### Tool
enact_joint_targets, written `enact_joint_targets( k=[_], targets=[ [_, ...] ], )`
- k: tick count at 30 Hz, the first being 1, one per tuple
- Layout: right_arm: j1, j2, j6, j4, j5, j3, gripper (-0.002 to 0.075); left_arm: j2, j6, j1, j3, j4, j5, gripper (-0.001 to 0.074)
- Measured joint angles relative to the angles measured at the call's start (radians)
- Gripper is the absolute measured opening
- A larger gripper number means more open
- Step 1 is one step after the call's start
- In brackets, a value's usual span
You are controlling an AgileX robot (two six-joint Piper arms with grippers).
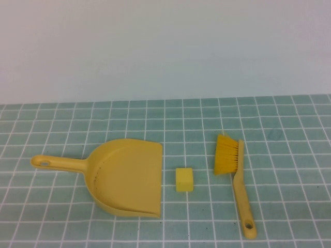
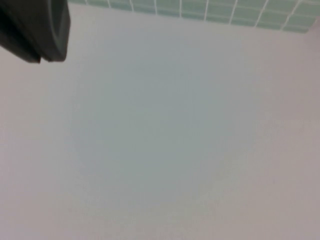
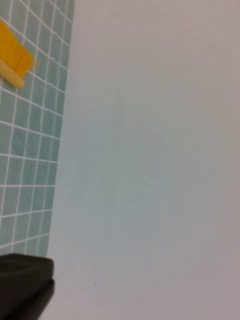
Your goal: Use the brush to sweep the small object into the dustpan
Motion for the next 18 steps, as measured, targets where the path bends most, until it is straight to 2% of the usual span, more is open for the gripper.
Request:
enact_joint_targets(
  k=[6,10,15,18],
  targets=[
    [0.000,0.090,-0.015,0.004,0.273,-0.235,-0.0001,0.002,-0.036,0.000,-0.148,0.000,0.161,-0.0001],
    [0.000,0.246,-0.022,0.027,0.473,-0.411,-0.0001,0.069,-0.036,0.000,-0.287,0.000,0.303,-0.0001],
    [0.000,0.515,-0.037,0.154,0.750,-0.635,-0.0001,0.184,-0.036,0.000,-0.418,-0.081,0.516,-0.0001],
    [0.000,0.690,-0.087,0.241,0.879,-0.750,-0.0001,0.253,0.007,0.000,-0.435,-0.143,0.547,-0.0001]
  ],
)
